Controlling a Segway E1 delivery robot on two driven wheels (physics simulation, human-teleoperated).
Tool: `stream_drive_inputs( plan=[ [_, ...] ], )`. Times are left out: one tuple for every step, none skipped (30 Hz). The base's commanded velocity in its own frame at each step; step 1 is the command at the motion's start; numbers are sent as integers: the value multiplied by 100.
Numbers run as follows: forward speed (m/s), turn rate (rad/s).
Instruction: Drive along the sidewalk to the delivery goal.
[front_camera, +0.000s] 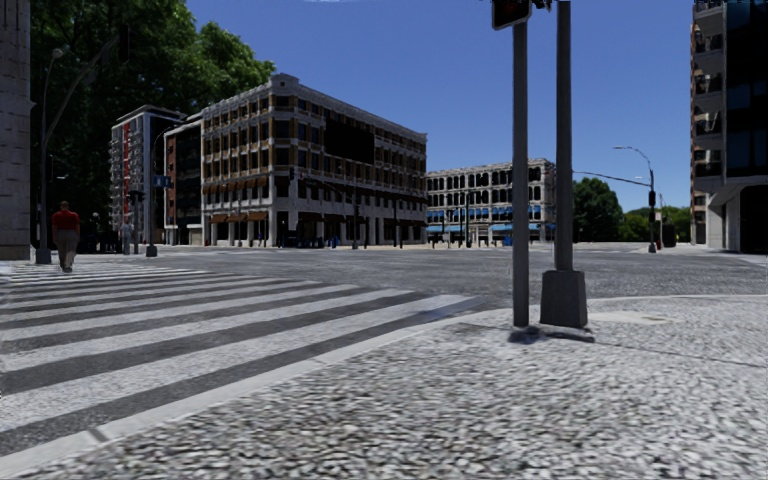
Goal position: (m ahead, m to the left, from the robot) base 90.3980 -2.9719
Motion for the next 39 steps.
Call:
stream_drive_inputs(
  plan=[
    [200,61],
    [200,61],
    [200,61],
    [200,61],
    [200,61],
    [200,61],
    [200,61],
    [200,61],
    [200,61],
    [200,61],
    [200,61],
    [200,61],
    [200,61],
    [200,61],
    [200,61],
    [200,61],
    [200,61],
    [200,61],
    [195,61],
    [184,60],
    [175,60],
    [167,60],
    [167,60],
    [163,59],
    [160,59],
    [158,59],
    [155,58],
    [155,58],
    [152,55],
    [150,52],
    [147,50],
    [142,50],
    [142,50],
    [137,49],
    [132,45],
    [129,43],
    [125,40],
    [125,40],
    [121,39]
  ],
)
